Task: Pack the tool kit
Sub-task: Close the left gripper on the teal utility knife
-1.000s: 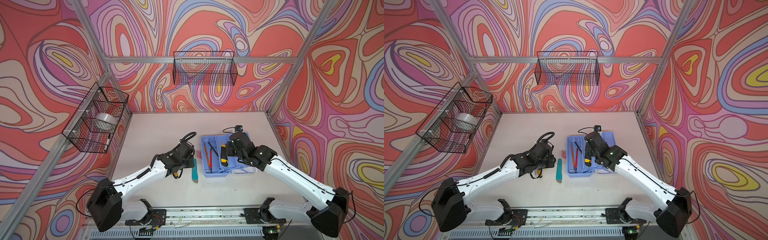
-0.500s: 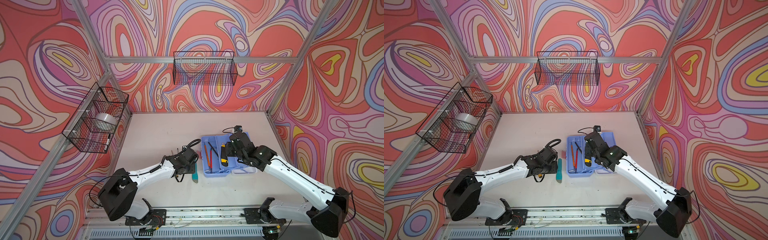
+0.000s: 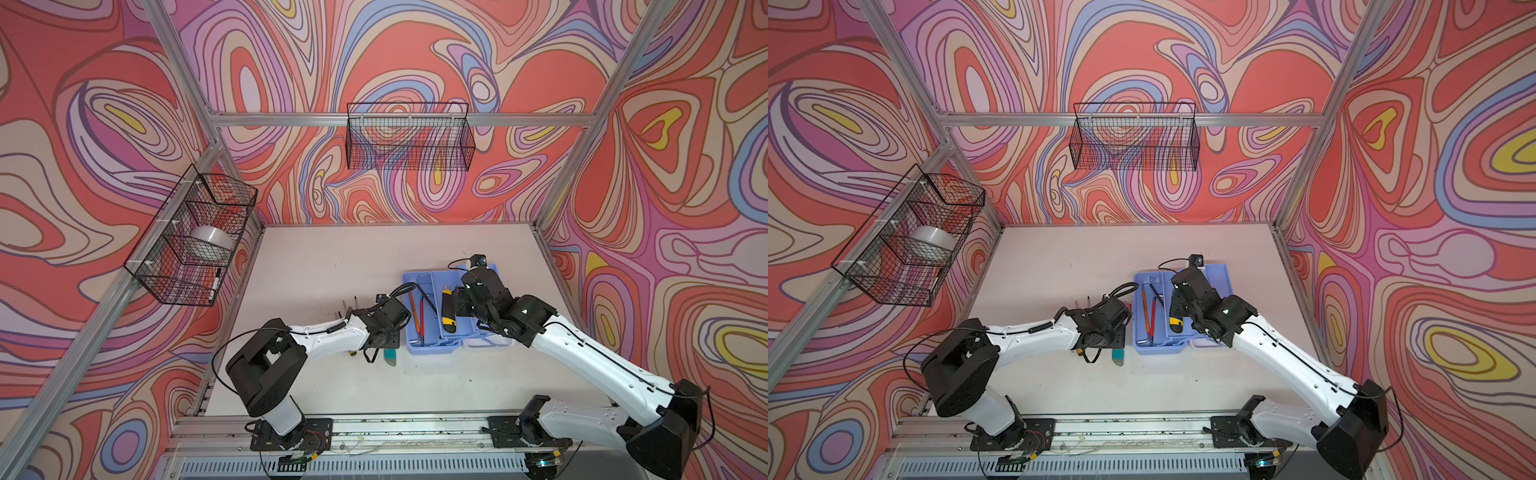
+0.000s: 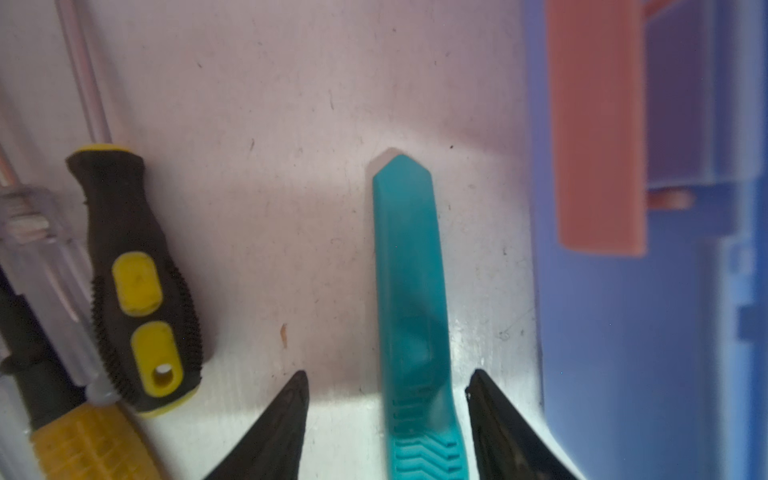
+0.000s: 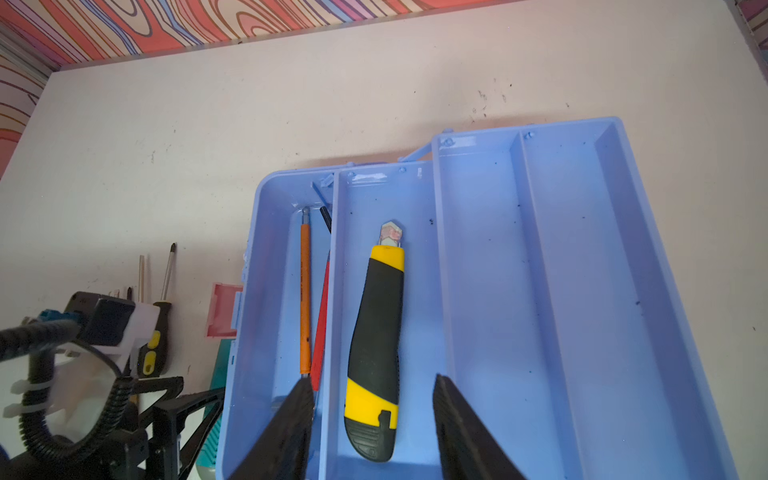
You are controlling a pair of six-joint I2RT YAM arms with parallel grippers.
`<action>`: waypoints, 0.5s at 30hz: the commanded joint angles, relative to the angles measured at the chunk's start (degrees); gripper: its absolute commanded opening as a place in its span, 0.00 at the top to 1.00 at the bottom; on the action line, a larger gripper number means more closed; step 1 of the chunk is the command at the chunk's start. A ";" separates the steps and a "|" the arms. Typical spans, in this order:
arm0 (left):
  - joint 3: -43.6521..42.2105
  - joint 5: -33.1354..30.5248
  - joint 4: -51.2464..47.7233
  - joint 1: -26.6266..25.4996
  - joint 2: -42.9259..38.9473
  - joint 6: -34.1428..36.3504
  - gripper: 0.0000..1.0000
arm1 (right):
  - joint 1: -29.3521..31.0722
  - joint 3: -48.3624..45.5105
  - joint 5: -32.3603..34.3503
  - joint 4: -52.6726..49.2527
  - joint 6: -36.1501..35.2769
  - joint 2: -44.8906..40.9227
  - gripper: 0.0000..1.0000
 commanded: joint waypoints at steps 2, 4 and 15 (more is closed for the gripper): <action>2.45 -2.47 -1.44 -0.60 3.39 -1.21 0.39 | -0.27 -1.47 0.31 0.94 0.27 -1.97 0.51; 2.84 -2.52 -1.48 -0.72 4.50 -1.28 0.41 | -0.27 -1.58 0.37 0.93 0.22 -2.46 0.51; 3.92 -3.22 -2.09 -1.09 7.61 -2.09 0.59 | -0.27 -2.55 0.65 1.06 -0.28 -2.99 0.50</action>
